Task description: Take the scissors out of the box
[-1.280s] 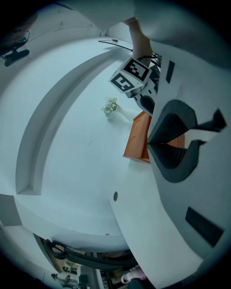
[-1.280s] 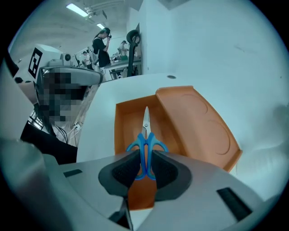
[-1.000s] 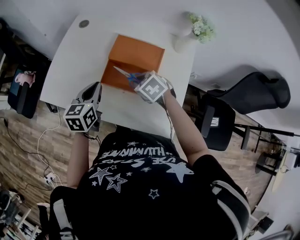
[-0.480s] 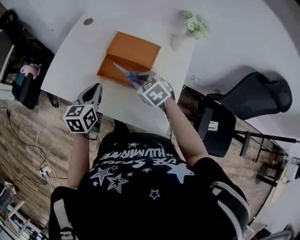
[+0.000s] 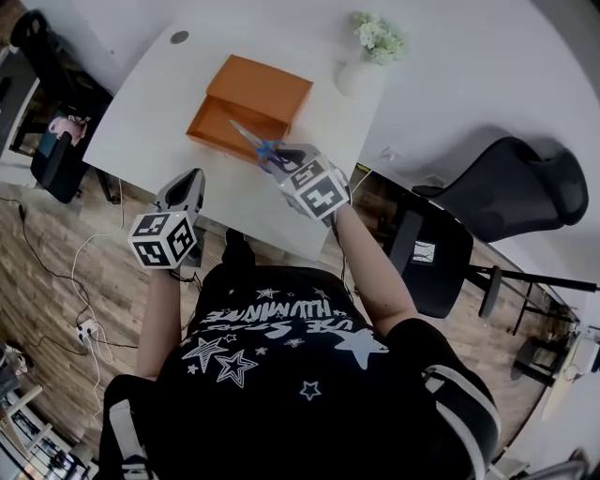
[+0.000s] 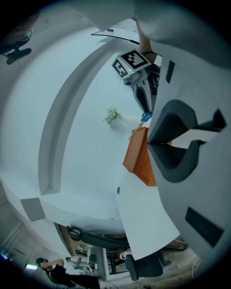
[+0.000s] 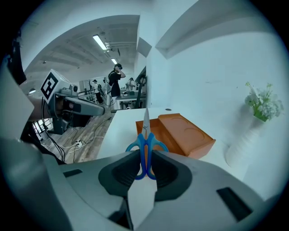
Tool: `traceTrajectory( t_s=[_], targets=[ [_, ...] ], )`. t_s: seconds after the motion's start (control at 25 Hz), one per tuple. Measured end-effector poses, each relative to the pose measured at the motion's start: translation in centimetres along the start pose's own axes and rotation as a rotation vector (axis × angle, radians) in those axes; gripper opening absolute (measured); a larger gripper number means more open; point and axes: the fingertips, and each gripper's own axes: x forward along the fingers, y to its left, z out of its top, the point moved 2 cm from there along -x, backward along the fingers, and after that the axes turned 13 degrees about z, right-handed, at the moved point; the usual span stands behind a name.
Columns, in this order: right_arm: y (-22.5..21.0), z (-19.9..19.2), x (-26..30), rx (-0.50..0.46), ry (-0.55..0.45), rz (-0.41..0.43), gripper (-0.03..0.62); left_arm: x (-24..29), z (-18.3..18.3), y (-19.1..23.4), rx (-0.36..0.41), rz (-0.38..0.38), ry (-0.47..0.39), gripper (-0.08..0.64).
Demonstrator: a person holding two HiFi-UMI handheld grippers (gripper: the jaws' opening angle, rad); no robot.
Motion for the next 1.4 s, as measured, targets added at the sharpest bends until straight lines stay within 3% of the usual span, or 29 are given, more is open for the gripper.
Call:
traceTrajectory(
  t_s=[0.36, 0.92, 1.4],
  targets=[
    [3.3, -2.6, -3.4, -0.011, -0.059, 0.035, 0.101, -4.1, -2.5, -3.5, -0.010, 0.033, -0.019, 0.018],
    [8.8, -7.6, -8.0, -0.065, -0.070, 0.063, 0.101, -10.5, -7.6, -7.7, -0.060, 0.091, -0.033, 0.018],
    [12.0, -11.5, -9.6, -0.041, -0.062, 0.079, 0.101, -14.8, -10.5, -8.0, -0.094, 0.152, -0.036, 0.018]
  ],
)
